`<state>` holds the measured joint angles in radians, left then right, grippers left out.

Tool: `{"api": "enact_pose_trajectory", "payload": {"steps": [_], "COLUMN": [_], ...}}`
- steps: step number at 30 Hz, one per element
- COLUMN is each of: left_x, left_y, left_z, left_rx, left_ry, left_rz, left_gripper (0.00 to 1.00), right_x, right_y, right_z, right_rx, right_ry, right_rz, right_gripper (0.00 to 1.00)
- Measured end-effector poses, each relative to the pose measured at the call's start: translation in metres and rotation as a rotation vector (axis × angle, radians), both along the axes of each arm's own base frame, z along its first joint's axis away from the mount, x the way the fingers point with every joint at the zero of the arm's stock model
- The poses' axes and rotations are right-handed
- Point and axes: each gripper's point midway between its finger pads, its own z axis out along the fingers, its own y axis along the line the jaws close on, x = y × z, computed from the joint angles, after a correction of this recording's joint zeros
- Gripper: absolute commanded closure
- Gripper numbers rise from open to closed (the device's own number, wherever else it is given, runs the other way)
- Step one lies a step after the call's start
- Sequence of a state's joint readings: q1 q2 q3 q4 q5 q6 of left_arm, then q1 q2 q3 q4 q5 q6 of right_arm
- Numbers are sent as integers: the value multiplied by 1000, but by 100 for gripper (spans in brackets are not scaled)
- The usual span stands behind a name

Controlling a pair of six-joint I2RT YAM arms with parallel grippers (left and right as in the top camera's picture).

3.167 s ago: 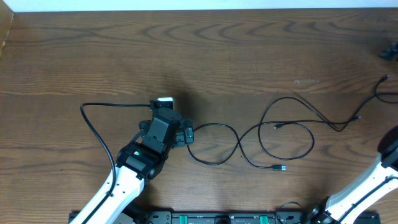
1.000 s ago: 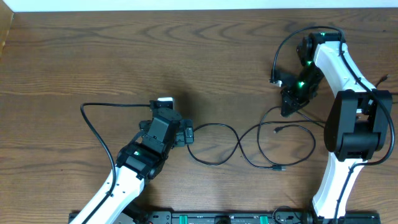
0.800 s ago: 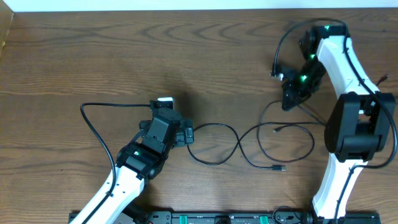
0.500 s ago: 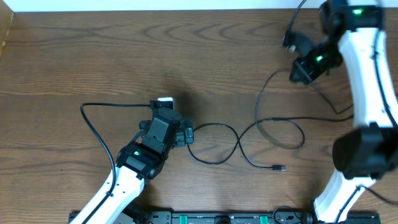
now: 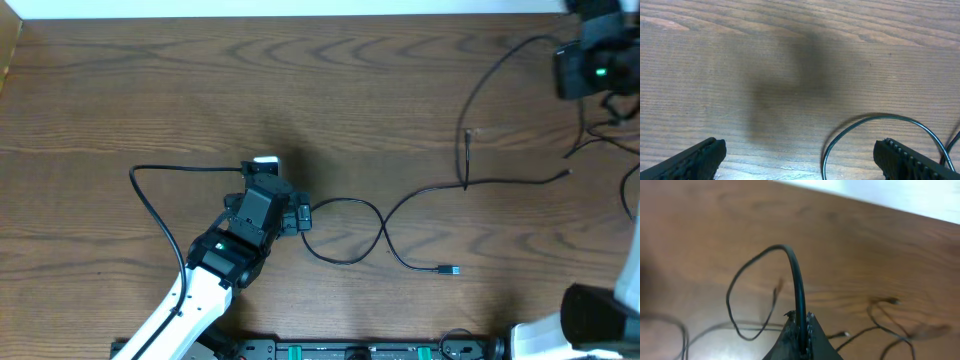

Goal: Untangle cables

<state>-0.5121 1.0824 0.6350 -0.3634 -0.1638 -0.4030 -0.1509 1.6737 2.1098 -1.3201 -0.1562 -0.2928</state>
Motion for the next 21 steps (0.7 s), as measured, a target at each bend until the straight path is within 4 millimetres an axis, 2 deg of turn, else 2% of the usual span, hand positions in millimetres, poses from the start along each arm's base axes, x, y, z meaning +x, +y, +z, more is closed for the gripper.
{"api": "enact_pose_trajectory", "payload": {"steps": [5,13,21], "left_x": [0,0,0], "left_y": [0,0,0], "left_z": [0,0,0], "left_rx": [0,0,0], "left_ry": [0,0,0], "left_rz": [-1,0,0], "left_gripper": [0,0,0], "right_x": [-4,-14,-28], "right_y": [-53,-134,-183], "right_z": [29,50,66], "right_rx": [51,122,159], "right_ry": [-117,-240,-332], "right_rz": [-232,-527,-655], "right_gripper": [99,99,99]}}
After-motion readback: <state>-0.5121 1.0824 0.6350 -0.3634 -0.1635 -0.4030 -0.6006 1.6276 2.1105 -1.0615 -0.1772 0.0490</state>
